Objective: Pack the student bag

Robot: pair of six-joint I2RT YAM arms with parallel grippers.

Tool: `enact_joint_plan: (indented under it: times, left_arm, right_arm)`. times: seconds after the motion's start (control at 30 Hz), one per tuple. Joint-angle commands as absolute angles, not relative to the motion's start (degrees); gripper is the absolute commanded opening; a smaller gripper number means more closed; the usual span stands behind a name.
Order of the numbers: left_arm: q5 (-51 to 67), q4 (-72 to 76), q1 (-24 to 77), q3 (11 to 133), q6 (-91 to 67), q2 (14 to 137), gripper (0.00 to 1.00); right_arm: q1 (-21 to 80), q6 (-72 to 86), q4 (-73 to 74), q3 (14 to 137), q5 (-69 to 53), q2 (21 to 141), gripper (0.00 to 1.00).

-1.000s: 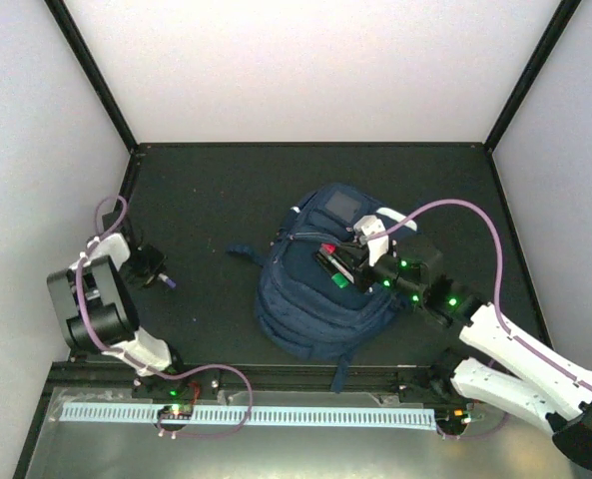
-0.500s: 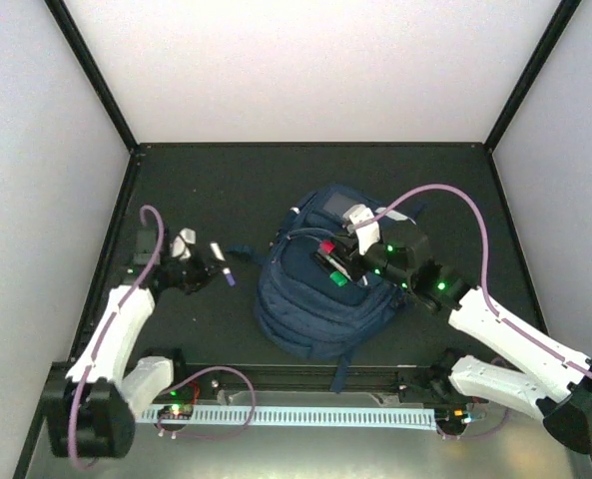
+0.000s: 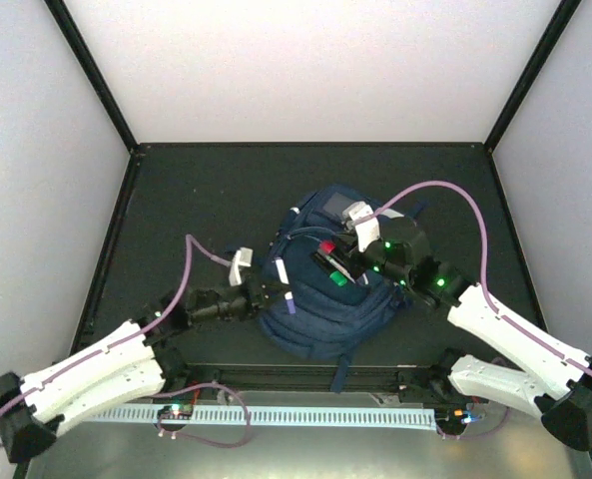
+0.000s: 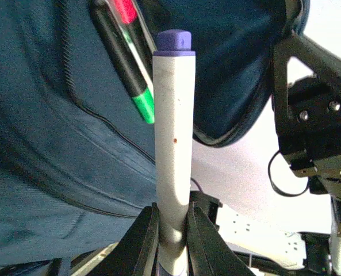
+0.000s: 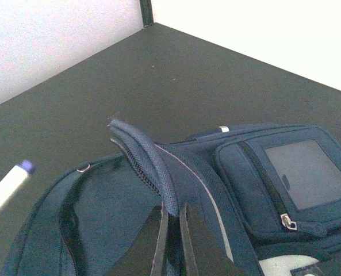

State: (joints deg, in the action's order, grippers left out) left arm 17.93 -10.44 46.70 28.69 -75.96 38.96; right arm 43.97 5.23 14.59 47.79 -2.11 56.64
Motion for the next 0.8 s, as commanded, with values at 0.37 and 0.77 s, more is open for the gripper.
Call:
enact_joint_plan:
  times: [0.37, 0.77]
  left_arm:
    - [-2.1, 13.8, 60.4, 36.6, -83.0, 63.1, 0.07]
    - [-9.5, 7.2, 59.3, 46.7, -95.5, 76.4, 0.23]
  right_arm:
    - [43.7, 5.0, 14.6, 51.6, 1.2, 53.6, 0.02]
    - [43.6, 4.4, 14.5, 50.1, 1.5, 51.7, 0.02]
